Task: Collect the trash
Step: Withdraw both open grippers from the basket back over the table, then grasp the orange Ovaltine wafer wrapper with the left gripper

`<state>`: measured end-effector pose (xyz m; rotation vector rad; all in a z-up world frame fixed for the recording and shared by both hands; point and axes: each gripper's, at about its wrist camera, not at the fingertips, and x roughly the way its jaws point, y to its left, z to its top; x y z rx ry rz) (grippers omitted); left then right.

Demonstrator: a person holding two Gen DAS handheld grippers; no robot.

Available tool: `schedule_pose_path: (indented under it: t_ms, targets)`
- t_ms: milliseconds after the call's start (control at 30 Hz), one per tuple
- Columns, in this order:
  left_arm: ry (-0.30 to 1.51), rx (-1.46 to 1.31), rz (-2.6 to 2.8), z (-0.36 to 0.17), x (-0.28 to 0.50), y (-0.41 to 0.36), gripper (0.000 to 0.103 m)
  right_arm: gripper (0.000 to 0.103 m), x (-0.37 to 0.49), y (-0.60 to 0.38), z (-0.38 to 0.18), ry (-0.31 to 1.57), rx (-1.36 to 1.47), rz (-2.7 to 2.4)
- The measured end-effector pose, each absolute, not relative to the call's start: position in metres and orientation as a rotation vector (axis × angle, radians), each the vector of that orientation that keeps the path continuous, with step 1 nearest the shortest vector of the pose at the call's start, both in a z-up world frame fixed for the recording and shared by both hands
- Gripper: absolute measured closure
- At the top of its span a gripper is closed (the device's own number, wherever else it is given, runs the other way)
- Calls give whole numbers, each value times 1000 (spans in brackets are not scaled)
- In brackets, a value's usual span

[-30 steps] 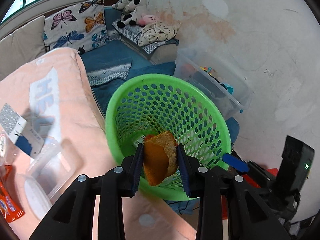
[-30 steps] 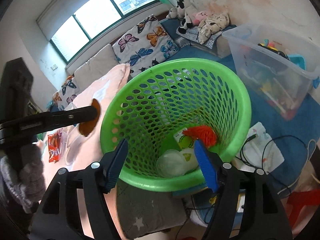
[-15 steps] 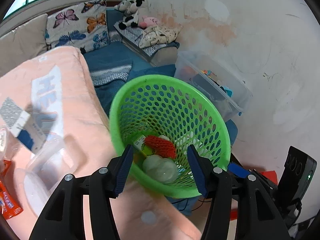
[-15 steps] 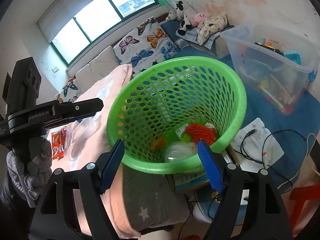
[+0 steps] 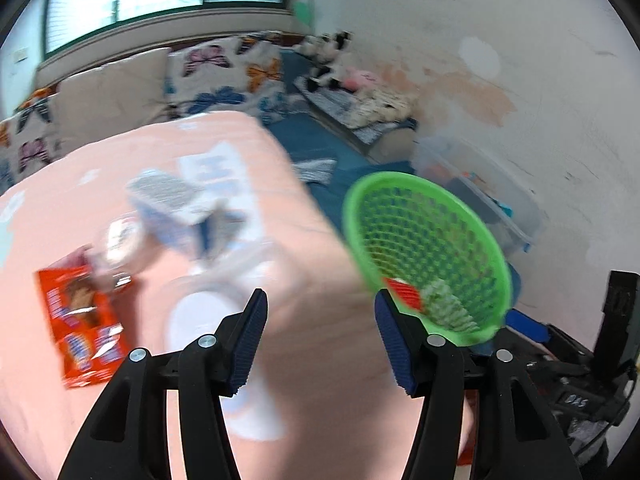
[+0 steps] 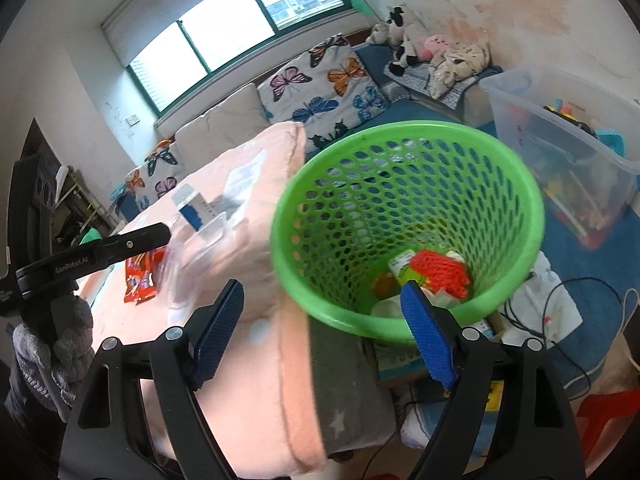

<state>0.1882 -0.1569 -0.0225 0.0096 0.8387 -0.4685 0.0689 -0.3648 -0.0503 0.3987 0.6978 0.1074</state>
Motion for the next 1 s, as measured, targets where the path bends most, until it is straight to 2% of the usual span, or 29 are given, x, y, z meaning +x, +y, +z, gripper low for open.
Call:
schedule_pose_path:
  t_ms: [67,167,267,300,433,500,1000]
  targets:
    - [830,-2,-413,-24,188,-139,47,22,71,-357,-50,700,390,122]
    - [814,-8,-299,-27,190,-108,37,20,74,-345,-48,702,378,144]
    - [805,-17,-221,-31,194,-82,32,19,77,-334,-45,701,366,165]
    - [805,-22,-185,-34,196,-72,26,19,79,-331,-44,702,363,172]
    - [801,-20,-93,-41,203,-47,20,18,86,-313,-42,708,339,206]
    - [806,-23,-62,-45,209,-36,14,18,89,-306,-42,713,335,224]
    - [890,7,-10,-77,250,-19,11,16,112,-253,-47,749,258,331]
